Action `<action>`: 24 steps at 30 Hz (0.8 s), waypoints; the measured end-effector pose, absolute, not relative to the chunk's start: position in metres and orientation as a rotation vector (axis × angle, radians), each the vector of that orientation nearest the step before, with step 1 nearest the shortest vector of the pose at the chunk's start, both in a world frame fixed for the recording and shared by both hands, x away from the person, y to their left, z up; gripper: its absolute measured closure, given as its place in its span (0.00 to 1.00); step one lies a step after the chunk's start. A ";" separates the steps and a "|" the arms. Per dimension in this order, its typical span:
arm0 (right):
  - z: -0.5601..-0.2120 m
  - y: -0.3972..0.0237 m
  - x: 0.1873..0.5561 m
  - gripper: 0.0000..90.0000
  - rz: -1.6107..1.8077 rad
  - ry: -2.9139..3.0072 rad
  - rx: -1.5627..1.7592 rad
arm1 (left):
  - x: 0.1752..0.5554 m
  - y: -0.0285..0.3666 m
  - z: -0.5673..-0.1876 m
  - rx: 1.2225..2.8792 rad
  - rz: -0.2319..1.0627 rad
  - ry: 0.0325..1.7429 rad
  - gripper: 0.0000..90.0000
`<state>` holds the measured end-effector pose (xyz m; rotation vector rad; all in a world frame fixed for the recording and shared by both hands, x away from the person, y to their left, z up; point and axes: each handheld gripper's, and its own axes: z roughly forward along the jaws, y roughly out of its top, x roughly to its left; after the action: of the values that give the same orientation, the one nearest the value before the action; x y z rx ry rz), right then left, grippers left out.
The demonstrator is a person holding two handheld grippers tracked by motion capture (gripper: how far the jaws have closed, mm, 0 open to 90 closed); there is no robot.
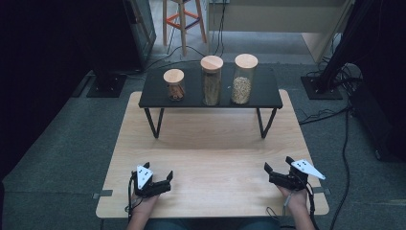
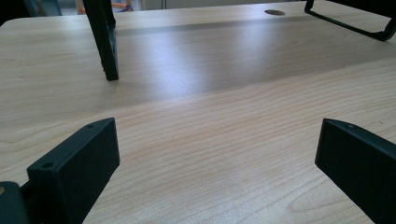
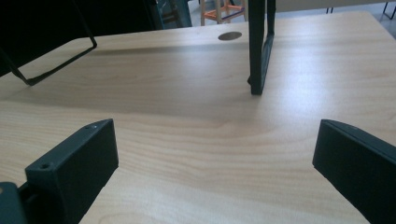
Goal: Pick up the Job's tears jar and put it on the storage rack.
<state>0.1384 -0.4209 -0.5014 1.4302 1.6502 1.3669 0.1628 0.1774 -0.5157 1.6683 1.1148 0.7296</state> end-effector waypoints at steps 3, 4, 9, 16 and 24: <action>-0.507 -0.421 0.135 0.00 1.344 1.661 1.428 | 0.163 0.177 -0.516 1.668 0.730 1.114 0.00; -0.509 -0.421 0.134 0.00 1.341 1.661 1.430 | 0.163 0.177 -0.516 1.668 0.731 1.114 0.00; -0.517 -0.422 0.130 0.00 1.326 1.664 1.455 | 0.163 0.178 -0.516 1.667 0.728 1.115 0.00; -0.515 -0.421 0.128 0.00 1.300 1.679 1.453 | 0.163 0.178 -0.516 1.668 0.728 1.114 0.00; -0.489 -0.402 0.156 0.00 1.064 1.889 1.502 | 0.163 0.179 -0.516 1.666 0.726 1.111 0.00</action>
<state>0.1561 -0.4020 -0.4894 1.5023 1.8886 1.0644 0.1625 0.1786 -0.5160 1.6657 1.1111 0.7260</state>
